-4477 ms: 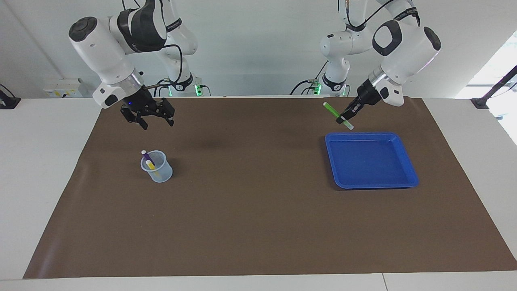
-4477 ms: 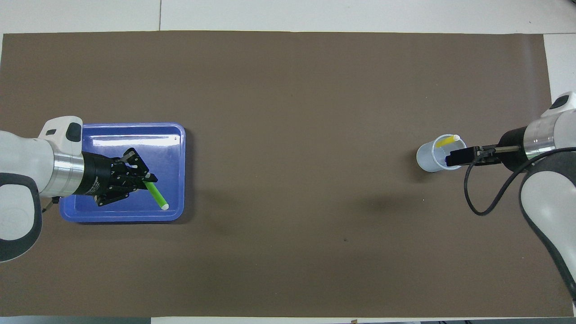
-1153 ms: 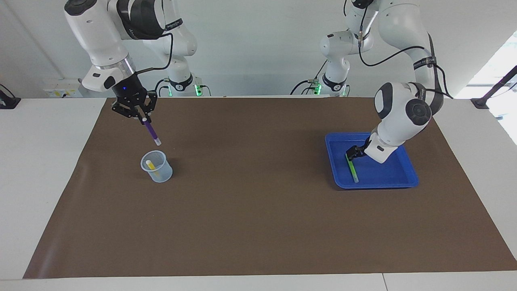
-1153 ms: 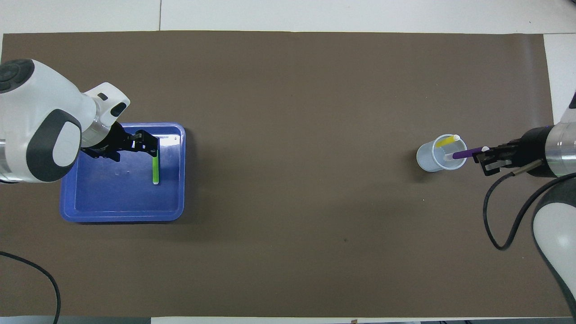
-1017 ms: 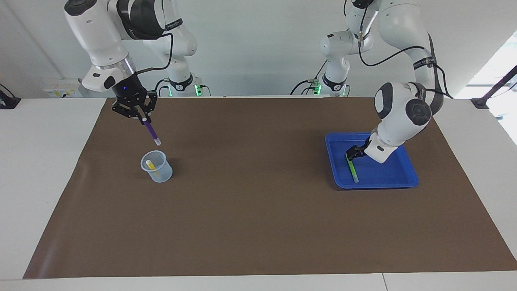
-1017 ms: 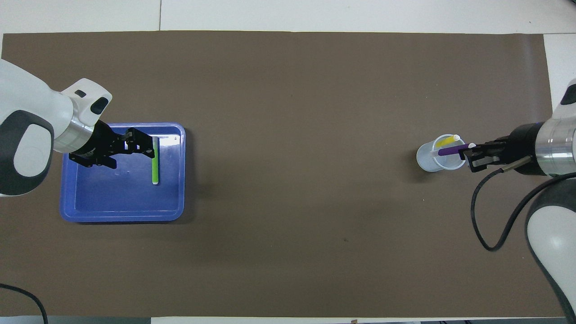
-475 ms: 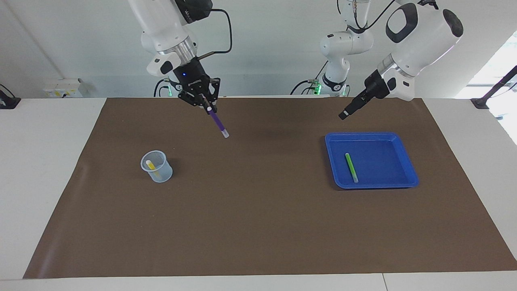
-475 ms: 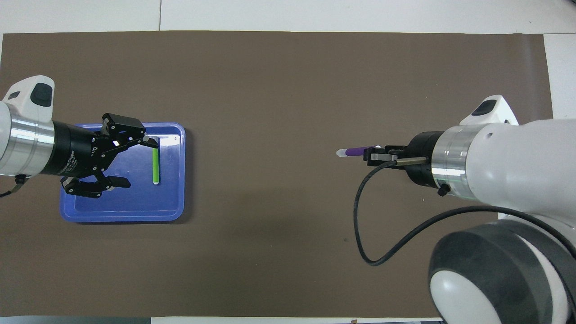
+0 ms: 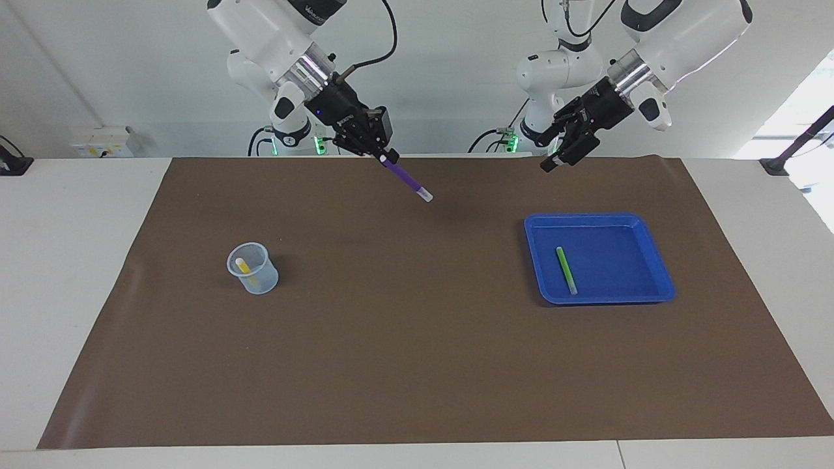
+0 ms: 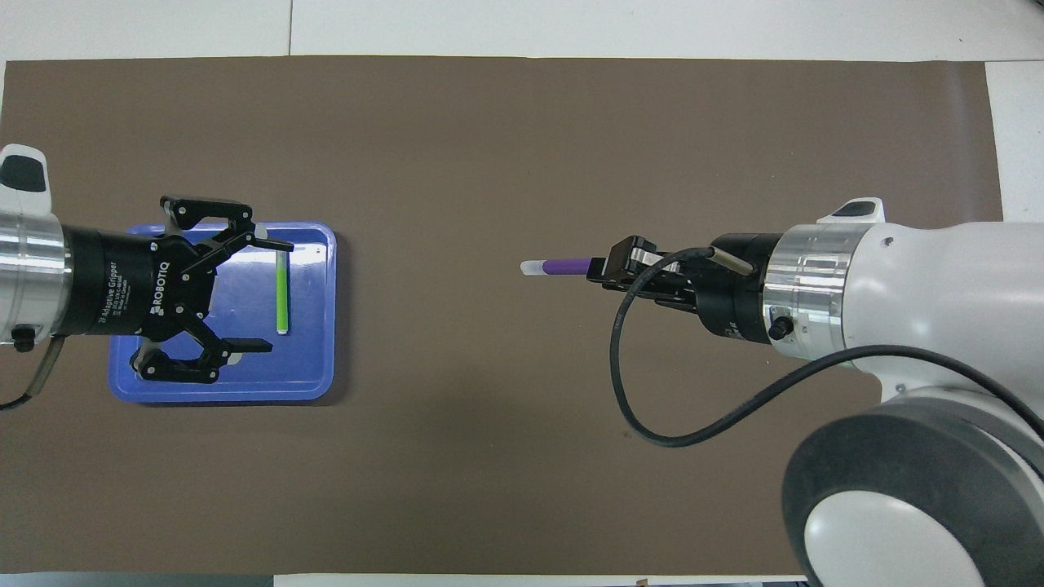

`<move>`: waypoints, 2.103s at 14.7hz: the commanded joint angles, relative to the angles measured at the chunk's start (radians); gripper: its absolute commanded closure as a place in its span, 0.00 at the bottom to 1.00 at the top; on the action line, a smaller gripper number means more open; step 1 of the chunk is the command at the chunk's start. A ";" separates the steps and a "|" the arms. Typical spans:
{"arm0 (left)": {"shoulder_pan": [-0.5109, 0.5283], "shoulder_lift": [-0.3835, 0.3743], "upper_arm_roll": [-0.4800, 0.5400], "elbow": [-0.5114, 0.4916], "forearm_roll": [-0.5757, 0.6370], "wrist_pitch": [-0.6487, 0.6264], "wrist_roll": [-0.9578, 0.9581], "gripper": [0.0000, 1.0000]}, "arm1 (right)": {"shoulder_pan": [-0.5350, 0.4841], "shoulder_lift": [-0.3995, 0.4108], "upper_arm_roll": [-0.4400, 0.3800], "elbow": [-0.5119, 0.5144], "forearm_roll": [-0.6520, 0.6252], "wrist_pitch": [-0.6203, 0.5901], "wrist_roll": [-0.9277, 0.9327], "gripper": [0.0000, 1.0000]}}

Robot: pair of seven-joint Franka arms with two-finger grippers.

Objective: Right arm passes pens to left for tray arrangement
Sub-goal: 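Carry the purple pen toward the left gripper while the left gripper approaches, then close the left gripper on the purple pen and open the right gripper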

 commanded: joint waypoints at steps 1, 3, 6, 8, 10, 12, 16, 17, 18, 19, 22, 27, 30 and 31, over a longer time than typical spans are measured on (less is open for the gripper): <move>-0.013 -0.179 -0.005 -0.164 -0.052 0.160 -0.167 0.00 | 0.026 0.009 0.031 0.013 0.088 0.076 0.147 1.00; -0.071 -0.221 -0.007 -0.196 -0.059 0.246 -0.274 0.00 | 0.028 0.014 0.057 0.028 0.145 0.124 0.260 1.00; -0.101 -0.309 -0.057 -0.218 -0.055 0.328 -0.445 0.00 | 0.028 0.064 0.119 0.094 0.145 0.152 0.451 1.00; -0.096 -0.371 -0.094 -0.245 -0.055 0.331 -0.479 0.00 | 0.031 0.083 0.152 0.106 0.144 0.208 0.526 1.00; -0.094 -0.391 -0.128 -0.253 -0.050 0.323 -0.493 0.00 | 0.031 0.095 0.172 0.116 0.145 0.241 0.598 1.00; -0.093 -0.414 -0.158 -0.261 -0.046 0.316 -0.513 0.00 | 0.031 0.103 0.203 0.120 0.145 0.259 0.652 1.00; 0.016 -0.443 -0.272 -0.278 -0.030 0.332 -0.556 0.00 | 0.031 0.101 0.240 0.117 0.145 0.253 0.729 1.00; 0.030 -0.442 -0.284 -0.279 -0.030 0.342 -0.556 0.00 | 0.032 0.098 0.244 0.111 0.138 0.248 0.726 1.00; 0.047 -0.439 -0.284 -0.278 -0.030 0.352 -0.554 0.00 | 0.034 0.094 0.248 0.106 0.133 0.239 0.718 1.00; 0.070 -0.429 -0.286 -0.276 -0.030 0.354 -0.553 0.00 | 0.038 0.094 0.255 0.105 0.115 0.218 0.717 1.00; 0.082 -0.423 -0.286 -0.278 -0.030 0.366 -0.522 0.00 | 0.037 0.091 0.255 0.108 0.015 0.112 0.712 1.00; 0.076 -0.415 -0.284 -0.323 -0.032 0.327 -0.369 0.00 | 0.038 0.094 0.257 0.122 -0.009 0.084 0.707 1.00; 0.081 -0.414 -0.284 -0.327 -0.032 0.326 -0.366 0.00 | 0.040 0.094 0.257 0.133 -0.011 0.080 0.707 1.00; 0.081 -0.414 -0.284 -0.333 -0.032 0.329 -0.363 0.00 | 0.038 0.094 0.257 0.133 -0.011 0.080 0.707 1.00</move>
